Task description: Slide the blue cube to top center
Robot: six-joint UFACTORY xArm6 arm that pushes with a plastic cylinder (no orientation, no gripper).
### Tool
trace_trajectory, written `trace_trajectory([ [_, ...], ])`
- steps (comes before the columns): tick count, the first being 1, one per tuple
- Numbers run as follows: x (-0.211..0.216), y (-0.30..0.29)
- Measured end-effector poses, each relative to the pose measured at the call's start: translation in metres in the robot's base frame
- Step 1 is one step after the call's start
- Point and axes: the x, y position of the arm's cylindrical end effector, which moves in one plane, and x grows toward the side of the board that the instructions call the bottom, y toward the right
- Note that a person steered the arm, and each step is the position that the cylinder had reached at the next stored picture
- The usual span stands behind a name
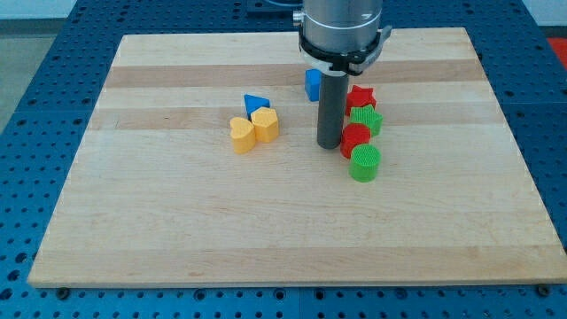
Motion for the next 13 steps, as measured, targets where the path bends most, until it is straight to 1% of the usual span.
trace_trajectory([
  [3, -0.01, 0.002],
  [5, -0.008, 0.004],
  [7, -0.006, -0.007],
  [8, -0.025, -0.011],
  [9, -0.083, -0.012],
  [10, -0.117, -0.012],
  [11, -0.127, -0.012],
  [12, -0.127, -0.012],
  [13, -0.127, -0.033],
])
